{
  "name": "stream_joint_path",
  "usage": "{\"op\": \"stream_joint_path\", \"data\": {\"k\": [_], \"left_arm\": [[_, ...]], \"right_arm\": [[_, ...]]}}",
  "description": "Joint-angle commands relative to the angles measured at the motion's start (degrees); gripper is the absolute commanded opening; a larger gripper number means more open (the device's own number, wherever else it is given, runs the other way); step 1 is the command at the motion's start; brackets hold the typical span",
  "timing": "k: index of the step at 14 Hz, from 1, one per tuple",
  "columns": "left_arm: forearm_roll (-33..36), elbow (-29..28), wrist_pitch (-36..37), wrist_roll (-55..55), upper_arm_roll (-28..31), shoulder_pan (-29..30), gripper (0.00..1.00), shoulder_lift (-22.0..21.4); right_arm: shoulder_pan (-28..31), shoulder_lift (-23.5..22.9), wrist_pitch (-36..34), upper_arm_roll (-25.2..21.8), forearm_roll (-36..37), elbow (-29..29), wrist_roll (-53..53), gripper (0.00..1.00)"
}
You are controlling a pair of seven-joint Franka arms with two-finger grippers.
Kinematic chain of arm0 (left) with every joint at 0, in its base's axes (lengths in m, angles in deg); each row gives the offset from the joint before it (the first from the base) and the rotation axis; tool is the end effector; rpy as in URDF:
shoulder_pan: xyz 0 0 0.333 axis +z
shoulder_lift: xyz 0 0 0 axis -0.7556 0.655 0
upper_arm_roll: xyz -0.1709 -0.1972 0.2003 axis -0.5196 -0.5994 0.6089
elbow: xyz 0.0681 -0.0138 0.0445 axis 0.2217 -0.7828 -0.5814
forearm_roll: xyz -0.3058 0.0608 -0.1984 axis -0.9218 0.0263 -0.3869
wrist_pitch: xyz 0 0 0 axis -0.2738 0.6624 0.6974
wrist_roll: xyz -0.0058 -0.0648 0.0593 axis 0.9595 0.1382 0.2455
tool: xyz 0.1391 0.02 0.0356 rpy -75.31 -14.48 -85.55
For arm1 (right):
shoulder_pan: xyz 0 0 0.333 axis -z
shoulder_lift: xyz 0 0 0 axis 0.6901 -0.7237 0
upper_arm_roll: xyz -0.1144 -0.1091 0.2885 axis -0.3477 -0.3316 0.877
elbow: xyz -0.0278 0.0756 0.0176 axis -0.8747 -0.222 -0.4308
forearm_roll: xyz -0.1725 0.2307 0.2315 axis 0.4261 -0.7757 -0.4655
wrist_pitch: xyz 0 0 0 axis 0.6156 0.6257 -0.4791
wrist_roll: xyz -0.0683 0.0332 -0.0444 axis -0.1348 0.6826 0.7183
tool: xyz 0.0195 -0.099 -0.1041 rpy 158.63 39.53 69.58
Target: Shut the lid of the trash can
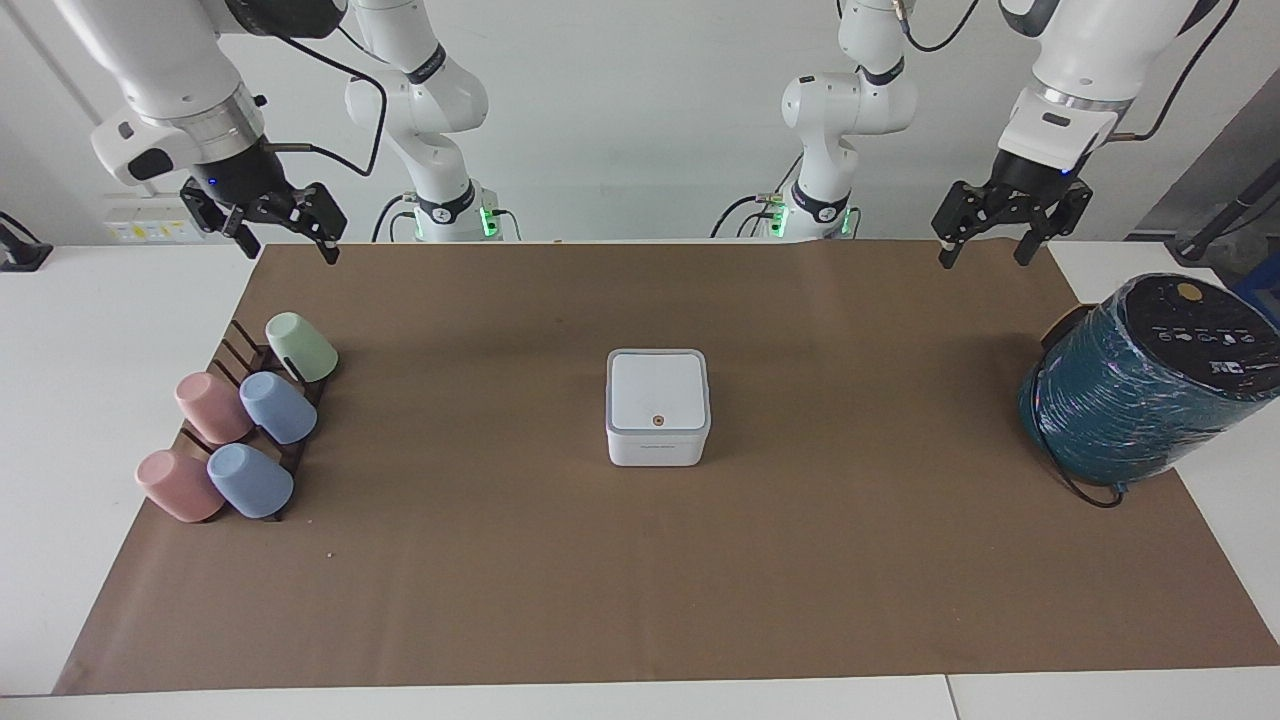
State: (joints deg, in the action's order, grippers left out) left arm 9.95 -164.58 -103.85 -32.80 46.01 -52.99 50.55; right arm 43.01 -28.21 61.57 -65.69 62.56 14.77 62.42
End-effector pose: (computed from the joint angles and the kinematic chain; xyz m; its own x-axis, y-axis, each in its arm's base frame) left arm 0.5238 -0.0466 0.6372 0.9953 -0.0221 0.0940 -0.0228 -0.9997 0.0071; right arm 0.5162 -0.0141 0.6163 0.9930 -0.1105 -0.0408 -0.1100 -0.9938 0.0147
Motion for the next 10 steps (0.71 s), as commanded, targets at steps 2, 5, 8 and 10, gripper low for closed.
{"op": "stream_joint_path", "data": {"k": [2,5,8,10], "left_arm": [[-1.13,4.59,4.72,2.61,-0.37,2.94,1.00,1.94],[-0.87,1.53,5.00,3.23,0.07,4.09,1.00,-1.05],[-0.87,0.82,4.38,3.31,0.07,4.44,1.00,-1.31],[-0.87,0.37,4.38,3.93,0.07,4.44,1.00,-1.49]], "right_arm": [[0.72,1.07,-0.25,0.23,0.31,0.97,1.84,1.00],[0.81,1.07,-0.17,0.14,0.31,0.97,2.02,1.00],[0.81,1.07,-0.17,0.23,0.31,0.97,2.02,1.00],[0.81,1.07,-0.17,0.15,0.31,0.97,2.02,1.00]]}}
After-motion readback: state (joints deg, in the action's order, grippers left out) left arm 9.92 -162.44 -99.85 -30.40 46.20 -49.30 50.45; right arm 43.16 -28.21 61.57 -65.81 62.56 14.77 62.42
